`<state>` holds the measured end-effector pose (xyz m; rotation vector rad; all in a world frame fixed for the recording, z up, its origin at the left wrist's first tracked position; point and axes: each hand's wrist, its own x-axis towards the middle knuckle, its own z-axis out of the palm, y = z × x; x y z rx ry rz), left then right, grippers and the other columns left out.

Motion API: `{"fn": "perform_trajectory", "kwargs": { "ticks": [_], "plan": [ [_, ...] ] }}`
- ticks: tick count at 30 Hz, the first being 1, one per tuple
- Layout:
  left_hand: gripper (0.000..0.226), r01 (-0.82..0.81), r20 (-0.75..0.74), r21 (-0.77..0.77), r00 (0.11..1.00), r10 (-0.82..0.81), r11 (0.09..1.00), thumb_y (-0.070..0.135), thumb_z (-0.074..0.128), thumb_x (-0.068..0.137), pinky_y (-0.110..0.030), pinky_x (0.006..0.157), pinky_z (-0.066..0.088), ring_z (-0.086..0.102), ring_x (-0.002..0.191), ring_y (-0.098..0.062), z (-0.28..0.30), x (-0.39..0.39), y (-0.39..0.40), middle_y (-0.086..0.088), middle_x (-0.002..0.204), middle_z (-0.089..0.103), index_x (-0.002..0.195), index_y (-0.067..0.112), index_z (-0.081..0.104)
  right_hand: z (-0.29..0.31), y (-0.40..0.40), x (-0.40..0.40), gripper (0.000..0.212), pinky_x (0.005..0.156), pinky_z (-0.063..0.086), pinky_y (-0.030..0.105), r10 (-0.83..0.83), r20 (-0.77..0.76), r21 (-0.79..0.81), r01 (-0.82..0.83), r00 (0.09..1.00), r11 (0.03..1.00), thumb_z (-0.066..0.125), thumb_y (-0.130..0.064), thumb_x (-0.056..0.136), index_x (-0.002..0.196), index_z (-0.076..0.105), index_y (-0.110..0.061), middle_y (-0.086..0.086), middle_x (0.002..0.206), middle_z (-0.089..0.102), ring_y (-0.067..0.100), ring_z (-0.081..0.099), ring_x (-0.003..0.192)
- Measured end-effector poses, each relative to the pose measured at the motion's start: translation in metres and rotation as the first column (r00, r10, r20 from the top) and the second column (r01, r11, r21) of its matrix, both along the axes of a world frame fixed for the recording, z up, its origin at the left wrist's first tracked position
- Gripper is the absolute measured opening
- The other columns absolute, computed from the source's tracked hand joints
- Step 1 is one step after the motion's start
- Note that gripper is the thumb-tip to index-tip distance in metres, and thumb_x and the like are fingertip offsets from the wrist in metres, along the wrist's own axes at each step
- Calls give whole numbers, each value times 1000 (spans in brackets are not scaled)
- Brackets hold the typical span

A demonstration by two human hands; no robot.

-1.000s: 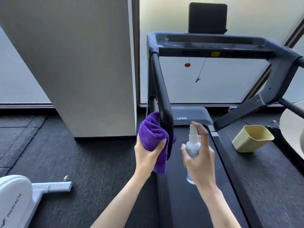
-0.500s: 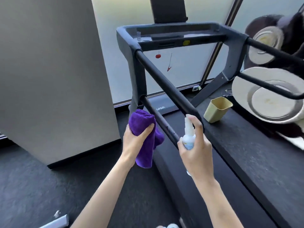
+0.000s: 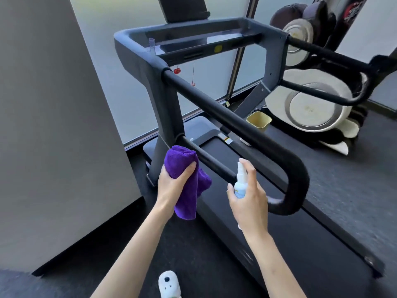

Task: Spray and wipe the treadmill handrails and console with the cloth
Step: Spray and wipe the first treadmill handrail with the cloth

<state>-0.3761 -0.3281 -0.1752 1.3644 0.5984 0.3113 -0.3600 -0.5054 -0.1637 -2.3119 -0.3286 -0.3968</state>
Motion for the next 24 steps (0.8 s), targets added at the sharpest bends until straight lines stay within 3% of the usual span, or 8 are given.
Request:
{"fn": "perform_trajectory", "kwargs": {
  "ticks": [5,10,19,21,24],
  "plan": [
    [53,66,-23,-4,998,-66,998,49,83,67,-40,93,53,69,94,-9,-3,26,48,12,102,72,112,34,61,-9,35,13,68,68,55,38,-120,-35,-22,120,992,993,68,-8,85,138,35,-35,5,109,68,29,67,85],
    [57,167,-30,-14,986,-167,986,52,82,62,-38,90,55,69,94,-10,-9,49,92,10,101,72,112,32,61,-15,67,18,78,61,44,30,-272,-79,-47,269,959,962,65,0,79,136,30,-40,4,102,68,29,64,77],
    [63,442,-44,-10,896,-442,897,51,82,62,-39,90,54,68,97,-13,-18,85,160,6,105,72,116,27,61,-27,153,26,71,63,49,38,-568,-158,-148,549,808,822,61,-6,83,144,36,-34,6,108,65,35,63,81],
    [64,476,-46,7,879,-475,880,52,81,61,-34,88,54,68,96,-11,-19,88,173,6,105,72,116,27,61,-28,171,30,69,63,50,39,-616,-168,-153,597,770,788,59,-10,86,145,34,-36,5,108,64,35,62,80],
    [59,508,-53,-5,860,-507,861,57,77,56,-13,72,52,67,88,1,-23,90,188,12,100,72,109,35,62,-30,191,36,69,63,49,38,-662,-169,-172,640,730,749,61,-11,86,143,34,-37,4,107,64,34,62,81]
  ]
}}
